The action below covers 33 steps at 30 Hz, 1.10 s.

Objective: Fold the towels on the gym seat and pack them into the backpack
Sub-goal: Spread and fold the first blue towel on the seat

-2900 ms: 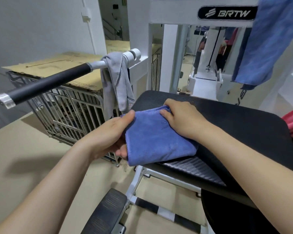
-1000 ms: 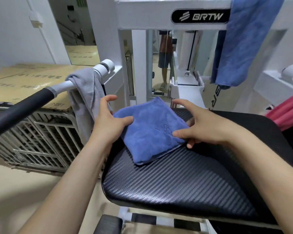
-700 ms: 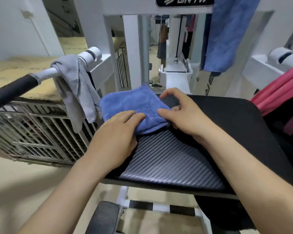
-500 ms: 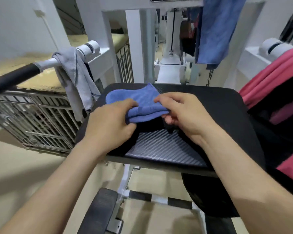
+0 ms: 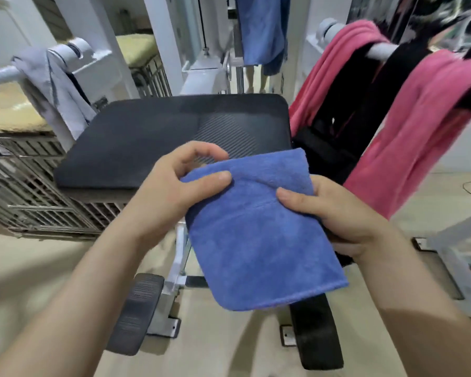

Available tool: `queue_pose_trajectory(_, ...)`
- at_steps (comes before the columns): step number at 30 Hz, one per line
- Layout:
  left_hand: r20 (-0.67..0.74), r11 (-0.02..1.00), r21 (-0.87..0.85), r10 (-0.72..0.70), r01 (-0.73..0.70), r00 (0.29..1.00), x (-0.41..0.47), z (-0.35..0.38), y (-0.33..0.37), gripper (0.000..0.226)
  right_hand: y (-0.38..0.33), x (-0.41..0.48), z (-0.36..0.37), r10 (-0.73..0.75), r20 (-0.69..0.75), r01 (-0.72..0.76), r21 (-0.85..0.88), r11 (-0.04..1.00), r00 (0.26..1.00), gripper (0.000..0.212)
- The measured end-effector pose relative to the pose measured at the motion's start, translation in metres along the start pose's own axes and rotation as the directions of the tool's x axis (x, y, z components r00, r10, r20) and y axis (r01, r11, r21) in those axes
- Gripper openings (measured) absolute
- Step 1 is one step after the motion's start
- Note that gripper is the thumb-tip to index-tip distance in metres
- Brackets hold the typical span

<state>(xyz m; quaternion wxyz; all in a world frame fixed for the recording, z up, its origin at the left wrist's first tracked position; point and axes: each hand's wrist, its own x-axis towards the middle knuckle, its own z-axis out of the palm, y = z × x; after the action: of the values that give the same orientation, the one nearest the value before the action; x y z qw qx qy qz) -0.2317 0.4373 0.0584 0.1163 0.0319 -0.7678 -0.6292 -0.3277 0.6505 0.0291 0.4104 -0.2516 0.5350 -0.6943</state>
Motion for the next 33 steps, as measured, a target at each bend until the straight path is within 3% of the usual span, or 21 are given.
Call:
queue_pose_trajectory(1, -0.043, 0.987, -0.162, -0.021, 0.014, 0.999, -0.006, 0.011, -0.007, 0.040, 0.010, -0.006, -0.006, 0.030, -0.016, -0.028, 0.098, 0.995, 0.999, 0.028)
queue_pose_trajectory(3, 0.016, 0.908, -0.407, -0.101, 0.099, 0.995, -0.023, 0.036, -0.024, 0.058, 0.032, -0.020, -0.015, 0.080, -0.025, -0.068, 0.312, 0.947, 0.996, 0.054)
queue_pose_trajectory(5, 0.097, 0.887, -0.398, -0.213, 0.234, 0.972, -0.044, 0.065, -0.041, 0.057, 0.055, -0.035, -0.016, 0.124, 0.017, -0.112, 0.554, 0.825, 0.992, 0.073)
queue_pose_trajectory(7, 0.076, 0.877, -0.326, -0.348, 0.354, 0.934, -0.060, 0.087, -0.058, 0.041, 0.075, -0.050, -0.011, 0.133, -0.011, -0.095, 0.638, 0.764, 0.991, 0.075)
queue_pose_trajectory(11, 0.025, 0.889, -0.101, -0.447, 0.447, 0.894, -0.064, 0.097, -0.102, 0.011, 0.108, -0.069, -0.004, 0.158, -0.355, -0.090, 0.202, 0.975, 0.922, 0.040)
queue_pose_trajectory(14, 0.012, 0.864, 0.042, -0.503, 0.502, 0.864, -0.060, 0.106, -0.145, 0.029, 0.121, -0.072, -0.006, 0.069, -0.588, -0.179, -0.130, 0.975, 0.806, 0.016)
queue_pose_trajectory(16, -0.052, 0.849, 0.085, -0.518, 0.521, 0.853, -0.053, 0.113, -0.172, 0.021, 0.124, -0.071, -0.014, -0.074, -0.705, -0.236, -0.331, 0.914, 0.705, 0.005)
queue_pose_trajectory(18, -0.132, 0.830, 0.156, -0.519, 0.535, 0.844, -0.043, 0.116, -0.197, 0.011, 0.124, -0.065, -0.030, -0.189, -0.751, -0.288, -0.455, 0.843, 0.633, 0.026)
queue_pose_trajectory(20, -0.184, 0.819, 0.155, -0.526, 0.553, 0.830, -0.027, 0.116, -0.214, 0.019, 0.121, -0.057, -0.048, -0.250, -0.750, -0.296, -0.510, 0.807, 0.612, 0.036)
queue_pose_trajectory(24, -0.202, 0.779, 0.150, -0.578, 0.608, 0.790, 0.021, 0.117, -0.245, 0.044, 0.112, -0.033, -0.080, -0.314, -0.713, -0.338, -0.612, 0.715, 0.627, 0.017)
queue_pose_trajectory(26, -0.159, 0.714, 0.129, -0.671, 0.689, 0.725, 0.041, 0.122, -0.261, 0.052, 0.107, -0.021, -0.096, -0.305, -0.677, -0.327, -0.637, 0.698, 0.669, 0.021)
queue_pose_trajectory(27, -0.152, 0.692, 0.207, -0.675, 0.691, 0.722, 0.047, 0.124, -0.268, 0.051, 0.106, -0.016, -0.105, -0.285, -0.658, -0.332, -0.649, 0.685, 0.697, 0.024)
queue_pose_trajectory(28, -0.139, 0.669, 0.391, -0.636, 0.632, 0.759, 0.051, 0.126, -0.274, 0.048, 0.106, -0.012, -0.114, -0.270, -0.637, -0.336, -0.664, 0.668, 0.722, 0.025)
queue_pose_trajectory(30, -0.106, 0.522, 0.741, -0.531, 0.423, 0.840, 0.056, 0.127, -0.287, 0.041, 0.105, -0.004, -0.135, -0.286, -0.568, -0.343, -0.751, 0.565, 0.772, 0.027)
queue_pose_trajectory(33, 0.011, 0.286, 0.949, -0.452, 0.134, 0.892, 0.059, 0.129, -0.283, 0.027, 0.105, 0.005, -0.158, -0.230, -0.483, -0.379, -0.843, 0.381, 0.845, 0.029)
